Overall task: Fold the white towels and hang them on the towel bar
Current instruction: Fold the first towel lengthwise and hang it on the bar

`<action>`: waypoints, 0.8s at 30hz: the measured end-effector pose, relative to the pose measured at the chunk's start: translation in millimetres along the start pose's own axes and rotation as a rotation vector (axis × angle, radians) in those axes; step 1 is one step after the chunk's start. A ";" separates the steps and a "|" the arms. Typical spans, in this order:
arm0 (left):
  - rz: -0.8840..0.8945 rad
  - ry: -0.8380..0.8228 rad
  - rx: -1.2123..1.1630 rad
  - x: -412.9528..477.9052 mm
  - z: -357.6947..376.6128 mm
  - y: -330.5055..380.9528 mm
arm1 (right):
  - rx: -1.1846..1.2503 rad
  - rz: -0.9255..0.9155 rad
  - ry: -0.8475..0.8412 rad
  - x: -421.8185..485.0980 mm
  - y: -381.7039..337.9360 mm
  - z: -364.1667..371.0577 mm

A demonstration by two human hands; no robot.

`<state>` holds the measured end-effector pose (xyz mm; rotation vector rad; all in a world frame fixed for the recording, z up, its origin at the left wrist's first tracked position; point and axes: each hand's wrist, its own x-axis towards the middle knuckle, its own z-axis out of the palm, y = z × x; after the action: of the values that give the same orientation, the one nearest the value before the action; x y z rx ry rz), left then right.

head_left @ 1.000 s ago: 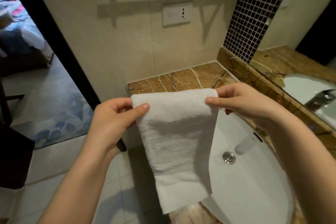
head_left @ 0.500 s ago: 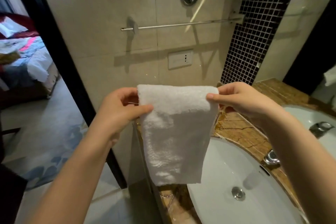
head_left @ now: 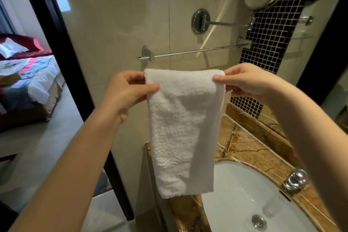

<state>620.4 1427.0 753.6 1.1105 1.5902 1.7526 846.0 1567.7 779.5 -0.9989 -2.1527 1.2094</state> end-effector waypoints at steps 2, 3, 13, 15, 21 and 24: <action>0.028 -0.006 -0.005 10.1 -6.0 12.1 | 0.004 -0.010 -0.005 6.7 -13.7 -2.4; 0.043 -0.011 -0.006 15.0 -8.8 18.0 | 0.008 -0.018 -0.002 10.6 -19.8 -4.1; 0.127 -0.036 -0.013 60.9 -25.8 62.9 | 0.044 -0.073 0.069 58.1 -60.0 -12.2; 0.134 -0.042 -0.018 68.3 -26.4 66.9 | 0.054 -0.075 0.058 67.6 -64.0 -14.4; 0.157 -0.032 -0.047 94.4 -25.1 85.7 | 0.058 -0.090 0.053 98.4 -85.3 -33.1; 0.194 -0.027 -0.060 109.2 -21.2 99.1 | 0.056 -0.129 0.078 116.5 -97.8 -47.4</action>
<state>559.3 1487.7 875.2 1.2902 1.4456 1.8870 770.9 1649.6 893.6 -0.8556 -2.0771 1.1442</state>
